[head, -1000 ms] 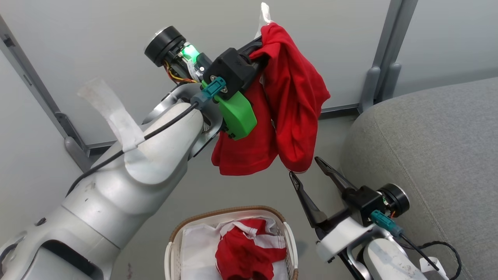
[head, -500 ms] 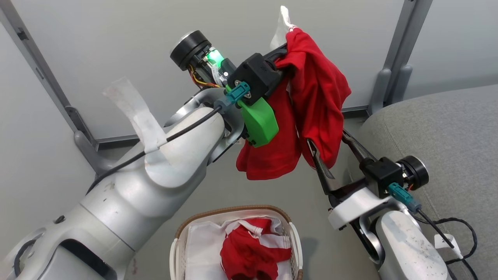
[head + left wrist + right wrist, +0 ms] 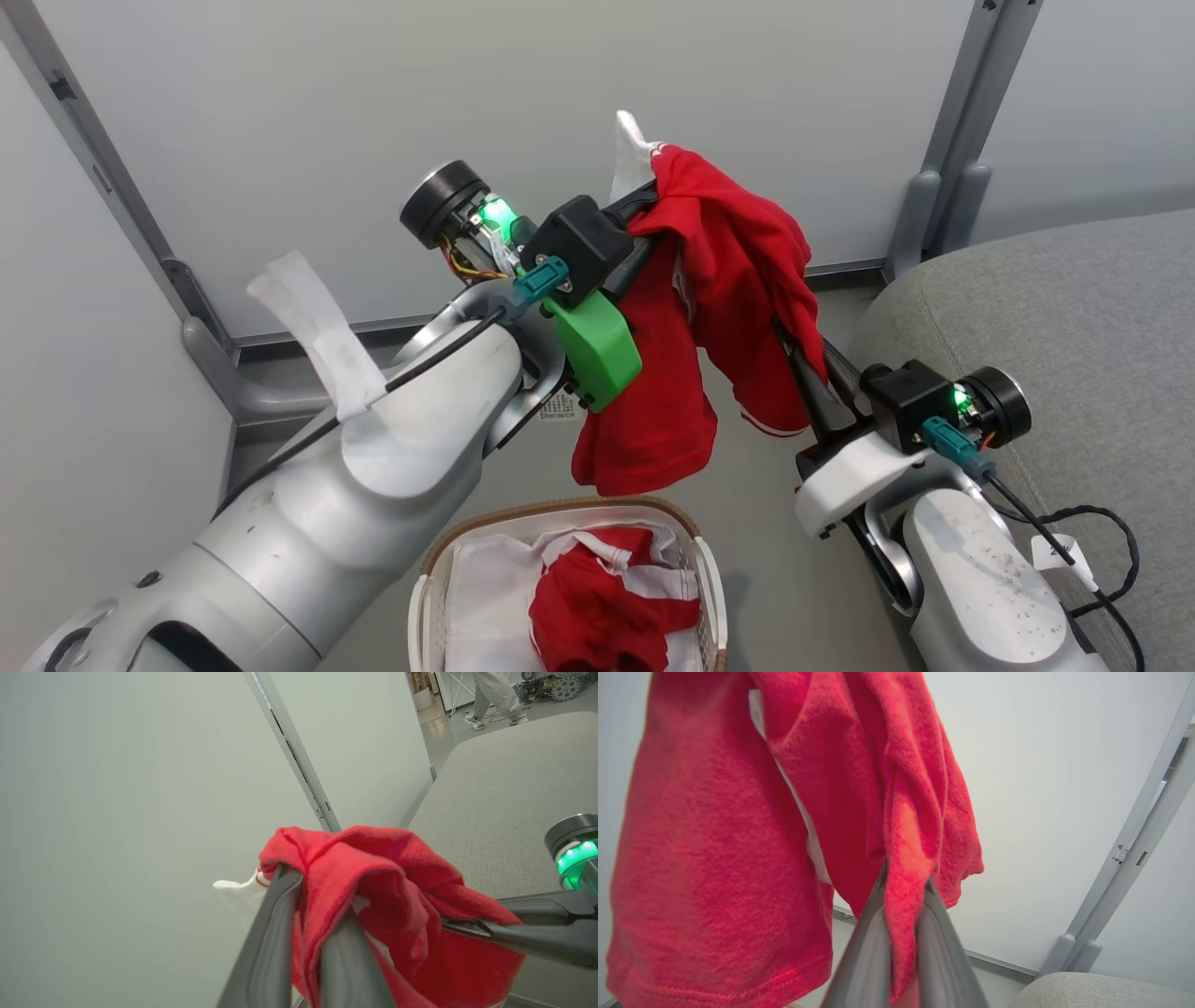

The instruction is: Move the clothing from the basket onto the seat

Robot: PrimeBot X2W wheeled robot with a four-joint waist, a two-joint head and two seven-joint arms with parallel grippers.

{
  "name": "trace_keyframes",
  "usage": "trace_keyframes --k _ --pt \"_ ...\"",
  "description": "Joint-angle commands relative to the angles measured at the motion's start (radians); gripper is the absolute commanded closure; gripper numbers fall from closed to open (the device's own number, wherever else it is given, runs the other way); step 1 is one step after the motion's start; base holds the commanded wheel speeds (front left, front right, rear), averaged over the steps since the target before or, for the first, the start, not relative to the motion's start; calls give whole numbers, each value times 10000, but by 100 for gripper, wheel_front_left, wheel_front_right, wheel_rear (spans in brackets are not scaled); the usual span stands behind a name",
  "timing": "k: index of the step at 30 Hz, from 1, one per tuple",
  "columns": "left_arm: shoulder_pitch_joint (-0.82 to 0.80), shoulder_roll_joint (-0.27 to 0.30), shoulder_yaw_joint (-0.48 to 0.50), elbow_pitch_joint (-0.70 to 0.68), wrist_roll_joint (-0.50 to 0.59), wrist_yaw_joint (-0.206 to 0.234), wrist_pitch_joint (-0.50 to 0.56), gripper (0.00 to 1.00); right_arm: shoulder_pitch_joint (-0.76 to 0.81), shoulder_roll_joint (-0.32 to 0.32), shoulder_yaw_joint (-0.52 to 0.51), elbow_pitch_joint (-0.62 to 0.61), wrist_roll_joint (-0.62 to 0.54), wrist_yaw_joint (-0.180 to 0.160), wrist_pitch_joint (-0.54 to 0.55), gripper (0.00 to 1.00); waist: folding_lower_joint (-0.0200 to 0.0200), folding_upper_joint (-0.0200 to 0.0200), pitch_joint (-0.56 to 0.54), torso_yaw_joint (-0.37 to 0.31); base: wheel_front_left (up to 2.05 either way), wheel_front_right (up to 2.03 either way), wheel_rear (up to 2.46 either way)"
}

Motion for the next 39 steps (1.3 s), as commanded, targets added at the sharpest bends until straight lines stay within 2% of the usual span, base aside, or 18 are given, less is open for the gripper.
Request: trace_keyframes --k 1,9,10,11,12,13,19,22,29,39 --pt "228 88 71 55 -87 93 -89 100 -97 -37 -29 23 -21 -7 -51 100 0 0 -5 -30 0 0 0" --pt "1199 195 473 149 -537 362 -391 100 -122 -37 -183 18 -78 -7 -51 100 0 0 -7 -180 0 0 0" --pt "1389 200 561 137 -575 435 -424 85 -155 -38 -247 -15 -103 -7 -51 100 0 0 -4 -197 0 0 0" --pt "1552 204 628 125 -609 475 -435 59 -180 -37 -298 -39 -121 -7 -51 100 0 0 0 -210 0 0 0" --pt "1769 222 722 126 -651 527 -465 13 -199 -37 -382 -88 -151 -7 -51 100 0 0 12 -227 0 0 0" --pt "1945 226 805 121 -681 543 -486 0 -202 -35 -452 -117 -167 -7 -51 100 0 0 24 -240 0 0 0" --pt "3337 169 1708 -425 -532 690 -493 0 -341 -34 -993 -207 -407 -7 -51 100 0 0 128 -284 0 0 0" --pt "4173 89 2248 -688 -410 589 -493 0 -341 -38 -1236 -240 -560 -7 -51 100 0 0 169 -308 0 0 0" --pt "5623 -144 2848 -595 13 323 -487 0 -202 -35 -1730 -335 -870 -7 -51 100 0 0 247 -364 0 0 0" --pt "6814 -498 3658 -487 482 75 -488 0 4 -35 -2118 -421 -1102 -7 -51 100 0 0 385 -511 0 0 0"
